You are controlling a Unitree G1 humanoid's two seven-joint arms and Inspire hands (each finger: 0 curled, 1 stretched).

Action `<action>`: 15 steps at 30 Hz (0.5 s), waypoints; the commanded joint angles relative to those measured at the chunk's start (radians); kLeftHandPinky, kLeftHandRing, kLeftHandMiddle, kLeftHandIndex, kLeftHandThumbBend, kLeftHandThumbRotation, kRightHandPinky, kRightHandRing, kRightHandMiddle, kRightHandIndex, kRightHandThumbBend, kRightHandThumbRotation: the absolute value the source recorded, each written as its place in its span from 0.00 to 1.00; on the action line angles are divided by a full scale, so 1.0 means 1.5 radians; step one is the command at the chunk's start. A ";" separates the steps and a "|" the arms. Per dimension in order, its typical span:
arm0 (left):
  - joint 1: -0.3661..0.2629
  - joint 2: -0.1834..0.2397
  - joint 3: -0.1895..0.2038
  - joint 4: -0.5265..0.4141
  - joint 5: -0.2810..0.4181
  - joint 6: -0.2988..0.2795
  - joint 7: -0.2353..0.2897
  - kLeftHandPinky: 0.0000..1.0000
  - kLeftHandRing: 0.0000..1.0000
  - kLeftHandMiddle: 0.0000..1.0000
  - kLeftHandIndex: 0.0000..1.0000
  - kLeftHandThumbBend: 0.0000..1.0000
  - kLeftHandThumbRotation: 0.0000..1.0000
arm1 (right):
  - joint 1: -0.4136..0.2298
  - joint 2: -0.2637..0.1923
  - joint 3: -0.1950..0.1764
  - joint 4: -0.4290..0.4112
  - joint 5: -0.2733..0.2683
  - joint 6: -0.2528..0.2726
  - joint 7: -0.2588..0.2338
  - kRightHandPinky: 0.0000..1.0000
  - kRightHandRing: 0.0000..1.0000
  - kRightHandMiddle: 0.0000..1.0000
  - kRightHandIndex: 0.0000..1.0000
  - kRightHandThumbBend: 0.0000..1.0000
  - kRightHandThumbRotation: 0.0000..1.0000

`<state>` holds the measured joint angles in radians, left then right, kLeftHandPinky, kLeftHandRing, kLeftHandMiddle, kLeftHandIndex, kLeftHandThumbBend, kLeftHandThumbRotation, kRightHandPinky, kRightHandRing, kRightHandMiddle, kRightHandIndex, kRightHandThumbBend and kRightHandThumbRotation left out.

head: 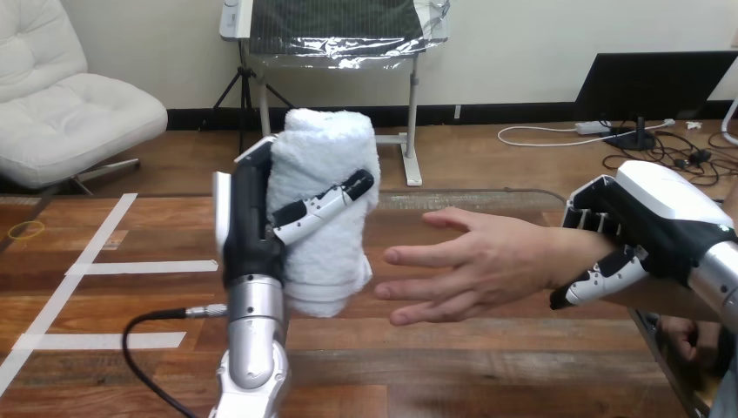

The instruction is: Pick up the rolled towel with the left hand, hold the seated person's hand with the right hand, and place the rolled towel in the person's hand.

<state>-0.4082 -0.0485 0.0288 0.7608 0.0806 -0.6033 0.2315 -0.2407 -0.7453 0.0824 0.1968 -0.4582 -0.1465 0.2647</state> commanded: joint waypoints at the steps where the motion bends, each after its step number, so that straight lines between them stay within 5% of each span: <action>1: -0.116 -0.023 0.013 0.051 -0.026 -0.046 -0.011 0.21 0.28 0.36 0.38 0.53 0.00 | -0.066 0.026 0.000 -0.002 0.006 0.015 -0.004 0.24 0.28 0.34 0.35 0.86 0.16; 6: -0.139 -0.029 0.012 0.090 -0.018 -0.059 0.003 0.22 0.28 0.36 0.39 0.54 0.00 | -0.071 0.031 0.004 -0.011 0.003 0.032 0.006 0.24 0.28 0.34 0.35 0.86 0.18; 9: -0.151 -0.043 0.021 0.105 -0.049 -0.067 -0.028 0.22 0.28 0.36 0.39 0.55 0.00 | -0.073 0.033 0.006 -0.008 -0.003 0.021 -0.001 0.24 0.29 0.35 0.35 0.86 0.18; 15: -0.175 -0.064 0.026 0.134 -0.063 -0.072 -0.036 0.22 0.29 0.36 0.39 0.56 0.00 | -0.077 0.040 0.007 -0.013 -0.001 0.027 0.002 0.24 0.29 0.35 0.35 0.87 0.18</action>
<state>-0.4841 -0.1020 0.0512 0.9286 0.0148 -0.6377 0.1997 -0.2567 -0.7299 0.0959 0.1832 -0.4705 -0.1375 0.2761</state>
